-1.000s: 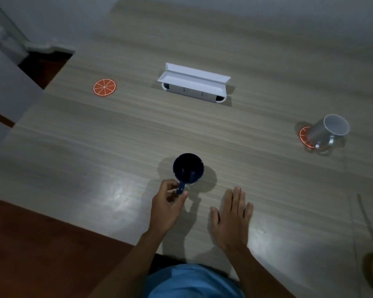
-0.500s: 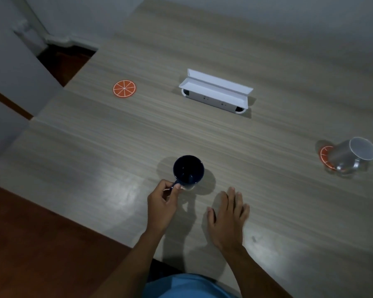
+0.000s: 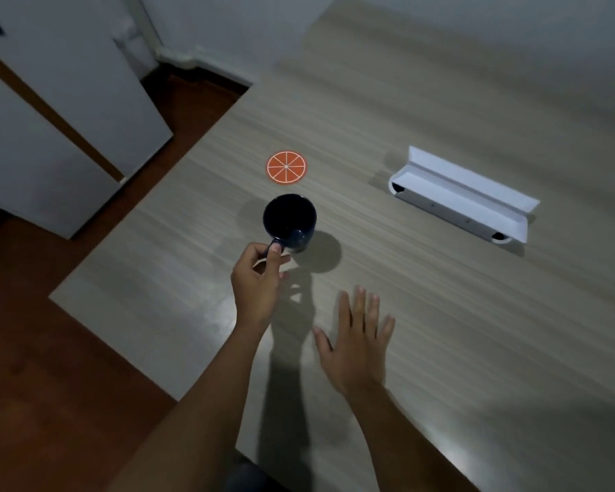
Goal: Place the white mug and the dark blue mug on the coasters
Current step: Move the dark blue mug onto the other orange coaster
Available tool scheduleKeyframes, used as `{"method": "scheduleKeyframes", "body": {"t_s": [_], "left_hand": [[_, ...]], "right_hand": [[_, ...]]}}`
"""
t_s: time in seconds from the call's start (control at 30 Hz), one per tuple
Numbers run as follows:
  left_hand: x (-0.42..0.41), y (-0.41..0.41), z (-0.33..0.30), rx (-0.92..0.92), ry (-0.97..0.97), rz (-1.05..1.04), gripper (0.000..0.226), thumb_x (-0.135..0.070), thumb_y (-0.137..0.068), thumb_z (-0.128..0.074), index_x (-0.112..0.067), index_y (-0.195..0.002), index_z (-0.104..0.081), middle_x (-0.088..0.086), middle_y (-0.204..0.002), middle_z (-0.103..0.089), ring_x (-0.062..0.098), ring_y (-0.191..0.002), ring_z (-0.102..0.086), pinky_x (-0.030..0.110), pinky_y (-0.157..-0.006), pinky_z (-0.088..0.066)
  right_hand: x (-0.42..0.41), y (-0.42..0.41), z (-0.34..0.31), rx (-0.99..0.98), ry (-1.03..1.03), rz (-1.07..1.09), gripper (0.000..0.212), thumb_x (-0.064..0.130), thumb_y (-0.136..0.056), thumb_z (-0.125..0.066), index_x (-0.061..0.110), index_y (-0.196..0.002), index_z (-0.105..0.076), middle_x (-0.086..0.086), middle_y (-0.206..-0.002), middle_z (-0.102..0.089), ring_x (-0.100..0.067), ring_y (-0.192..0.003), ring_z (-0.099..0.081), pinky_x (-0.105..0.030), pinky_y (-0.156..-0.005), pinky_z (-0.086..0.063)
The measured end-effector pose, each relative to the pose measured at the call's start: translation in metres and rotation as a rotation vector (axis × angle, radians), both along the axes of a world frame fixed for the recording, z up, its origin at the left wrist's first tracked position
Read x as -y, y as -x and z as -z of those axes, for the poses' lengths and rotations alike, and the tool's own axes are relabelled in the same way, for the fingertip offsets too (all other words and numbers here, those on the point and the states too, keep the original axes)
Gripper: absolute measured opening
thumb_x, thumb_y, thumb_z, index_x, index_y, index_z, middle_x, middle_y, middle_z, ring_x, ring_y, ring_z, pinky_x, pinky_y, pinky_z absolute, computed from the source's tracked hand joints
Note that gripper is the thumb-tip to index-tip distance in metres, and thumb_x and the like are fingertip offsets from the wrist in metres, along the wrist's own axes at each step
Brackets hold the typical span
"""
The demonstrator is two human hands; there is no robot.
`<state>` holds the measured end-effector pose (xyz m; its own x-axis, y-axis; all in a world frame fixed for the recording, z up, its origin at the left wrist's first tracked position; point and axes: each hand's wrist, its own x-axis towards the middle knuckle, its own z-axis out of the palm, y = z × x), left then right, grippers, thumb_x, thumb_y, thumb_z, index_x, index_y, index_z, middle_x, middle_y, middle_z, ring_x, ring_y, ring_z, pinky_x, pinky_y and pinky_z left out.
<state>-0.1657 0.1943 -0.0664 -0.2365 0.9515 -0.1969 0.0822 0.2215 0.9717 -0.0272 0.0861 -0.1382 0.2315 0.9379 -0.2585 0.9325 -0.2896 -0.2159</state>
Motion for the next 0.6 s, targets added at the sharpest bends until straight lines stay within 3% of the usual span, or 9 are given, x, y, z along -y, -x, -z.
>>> {"method": "scheduleKeyframes", "body": {"t_s": [0.27, 0.43, 0.6], "left_hand": [[-0.102, 0.007, 0.020, 0.102, -0.027, -0.137, 0.016, -0.019, -0.102, -0.061, -0.012, -0.087, -0.061, -0.013, -0.081, -0.076, 0.017, -0.095, -0.078, 0.048, -0.078, -0.065], [-0.144, -0.002, 0.025, 0.095, -0.066, -0.161, 0.017, -0.020, -0.102, -0.061, -0.015, -0.085, -0.060, -0.001, -0.091, -0.073, 0.017, -0.094, -0.078, 0.041, -0.071, -0.065], [-0.168, -0.010, 0.030, 0.066, -0.092, -0.156, 0.019, -0.023, -0.102, -0.060, -0.022, -0.083, -0.059, 0.008, -0.098, -0.074, 0.016, -0.093, -0.078, 0.031, -0.064, -0.062]], "right_hand": [[-0.012, 0.003, 0.008, -0.037, 0.016, 0.079, 0.079, 0.070, -0.091, -0.026, 0.033, -0.159, -0.009, -0.001, -0.170, -0.002, -0.029, -0.157, 0.003, -0.060, -0.124, -0.004], [-0.011, 0.001, 0.008, -0.017, 0.038, 0.093, 0.073, 0.062, -0.093, -0.034, 0.031, -0.157, -0.021, -0.002, -0.169, -0.015, -0.030, -0.157, -0.006, -0.060, -0.124, -0.010], [-0.012, -0.001, 0.011, -0.030, 0.062, 0.099, 0.071, 0.061, -0.095, -0.031, 0.032, -0.158, -0.018, 0.000, -0.170, -0.010, -0.029, -0.157, -0.001, -0.061, -0.124, -0.008]]}}
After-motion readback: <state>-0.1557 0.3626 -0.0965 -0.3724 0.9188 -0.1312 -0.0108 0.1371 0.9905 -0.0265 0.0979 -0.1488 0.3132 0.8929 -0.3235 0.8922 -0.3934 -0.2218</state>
